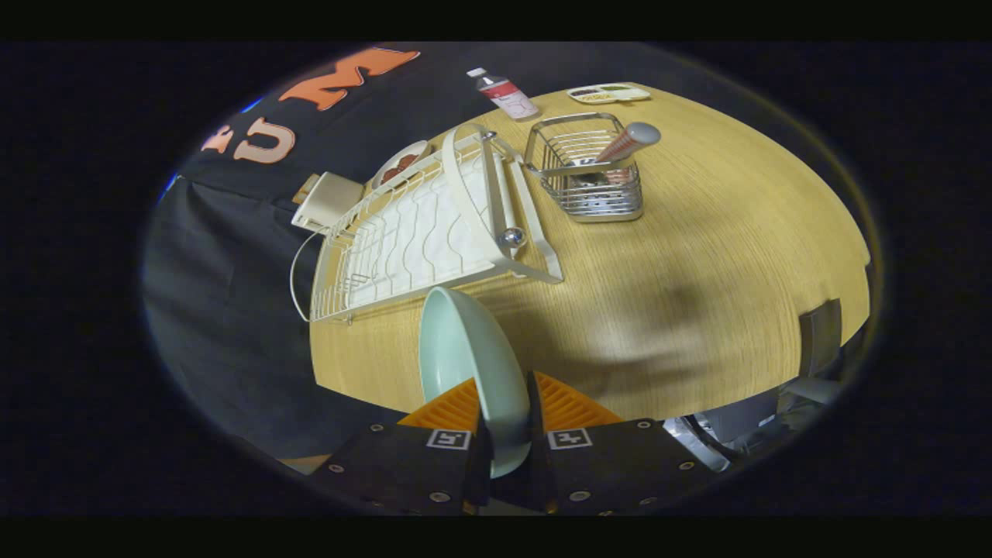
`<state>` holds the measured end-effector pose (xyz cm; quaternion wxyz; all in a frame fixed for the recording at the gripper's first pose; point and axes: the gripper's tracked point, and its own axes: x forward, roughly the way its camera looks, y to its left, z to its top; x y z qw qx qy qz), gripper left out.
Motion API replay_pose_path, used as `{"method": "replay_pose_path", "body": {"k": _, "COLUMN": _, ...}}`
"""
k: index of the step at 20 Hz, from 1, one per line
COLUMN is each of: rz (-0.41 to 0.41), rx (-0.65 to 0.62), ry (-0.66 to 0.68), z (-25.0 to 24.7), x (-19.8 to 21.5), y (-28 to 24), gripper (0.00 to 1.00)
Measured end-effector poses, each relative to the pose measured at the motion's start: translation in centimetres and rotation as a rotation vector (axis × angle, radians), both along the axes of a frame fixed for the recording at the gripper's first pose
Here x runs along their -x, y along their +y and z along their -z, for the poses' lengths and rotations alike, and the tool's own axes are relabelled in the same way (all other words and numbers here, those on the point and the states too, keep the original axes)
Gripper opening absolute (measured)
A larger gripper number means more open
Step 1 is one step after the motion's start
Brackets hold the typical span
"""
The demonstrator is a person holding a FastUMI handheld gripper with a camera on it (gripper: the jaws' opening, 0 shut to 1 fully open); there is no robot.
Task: Take the plate from the dish rack, then take the spoon from the basket and place it into the plate.
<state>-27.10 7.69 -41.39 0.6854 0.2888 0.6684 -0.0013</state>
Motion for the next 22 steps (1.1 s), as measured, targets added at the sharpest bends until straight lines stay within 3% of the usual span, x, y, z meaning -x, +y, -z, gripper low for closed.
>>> {"method": "replay_pose_path", "body": {"k": 7, "rz": 0.114, "rx": -0.042, "ry": 0.018, "z": 2.1, "x": 0.2, "y": 0.9, "gripper": 0.23}}
{"method": "replay_pose_path", "body": {"k": 11, "rz": 0.1, "rx": 0.006, "ry": 0.001, "z": 3.3, "x": 0.4, "y": 0.6, "gripper": 0.34}}
{"method": "replay_pose_path", "body": {"k": 15, "rz": 0.09, "rx": 0.084, "ry": -0.032, "z": 4.7, "x": -0.2, "y": -0.6, "gripper": 0.37}}
{"method": "replay_pose_path", "body": {"k": 17, "rz": 0.115, "rx": 0.06, "ry": -0.052, "z": 4.3, "x": -0.9, "y": -0.4, "gripper": 0.37}}
{"method": "replay_pose_path", "body": {"k": 22, "rz": 0.118, "rx": 0.156, "ry": -0.21, "z": 3.0, "x": -4.0, "y": -3.6, "gripper": 0.41}}
